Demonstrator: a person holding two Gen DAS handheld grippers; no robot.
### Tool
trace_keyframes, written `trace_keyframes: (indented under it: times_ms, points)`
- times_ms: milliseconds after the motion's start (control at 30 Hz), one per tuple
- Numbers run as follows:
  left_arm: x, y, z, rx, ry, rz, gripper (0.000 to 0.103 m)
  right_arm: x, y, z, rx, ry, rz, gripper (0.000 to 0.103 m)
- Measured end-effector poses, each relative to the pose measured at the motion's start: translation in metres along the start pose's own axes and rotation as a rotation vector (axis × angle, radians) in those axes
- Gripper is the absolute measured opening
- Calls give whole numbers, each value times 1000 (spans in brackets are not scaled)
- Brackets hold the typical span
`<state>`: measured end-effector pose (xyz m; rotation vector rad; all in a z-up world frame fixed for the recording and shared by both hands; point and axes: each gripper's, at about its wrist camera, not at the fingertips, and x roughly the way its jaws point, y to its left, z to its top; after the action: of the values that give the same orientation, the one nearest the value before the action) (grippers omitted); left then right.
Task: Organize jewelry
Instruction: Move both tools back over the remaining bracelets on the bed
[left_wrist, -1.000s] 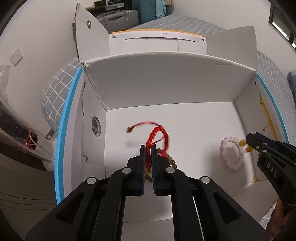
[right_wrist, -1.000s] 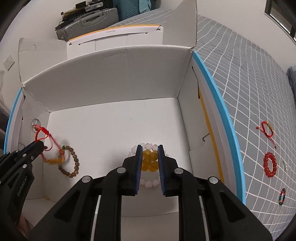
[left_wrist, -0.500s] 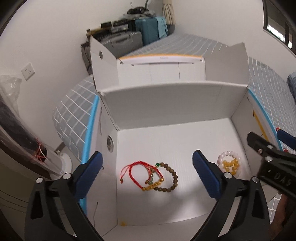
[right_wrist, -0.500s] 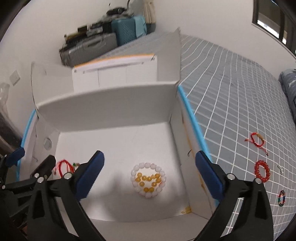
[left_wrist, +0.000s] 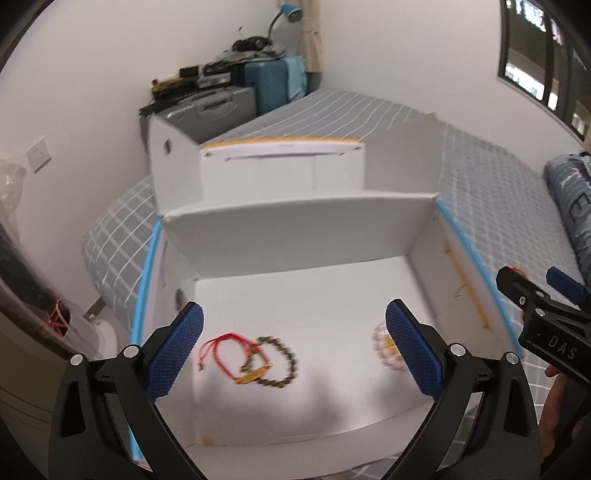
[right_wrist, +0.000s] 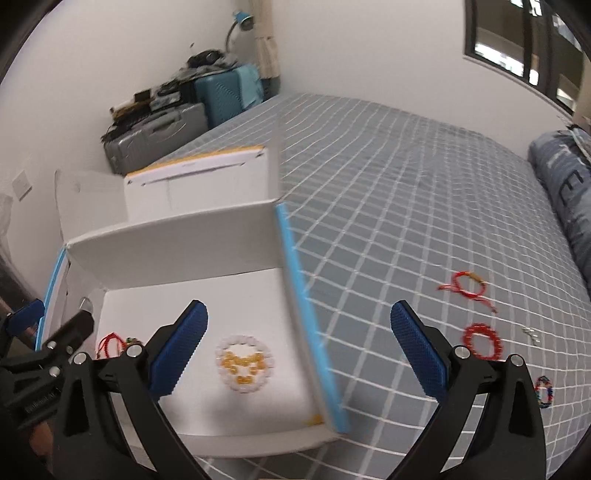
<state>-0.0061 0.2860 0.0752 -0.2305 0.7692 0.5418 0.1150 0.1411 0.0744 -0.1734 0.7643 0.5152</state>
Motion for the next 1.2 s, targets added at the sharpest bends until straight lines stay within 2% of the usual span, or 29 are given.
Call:
trace_keyframes:
  times_ms: [333,667,800,1000,1100,1200]
  points:
    - [-16,-96,5,97,-46,-133,97,-47,-105,-10,85,-68,-143,95]
    - [-18,-228,-2,229,-66,-279,97,-68,-227,-47,176,-43,-289,95]
    - [-6,-287,-9,298,-51,-326,97,-70,-283,-71,241,-18,-330,95]
    - [33,-351,-18,369,8,-375,97,-57,-339,-103,308,40,-363,95]
    - [55,-369,-26,391,37,-380,97,-44,-360,-116,336,73,-362,95]
    - [79,-373,-39,371,71,-388,97,-31,-373,-127,343,99,-363,95]
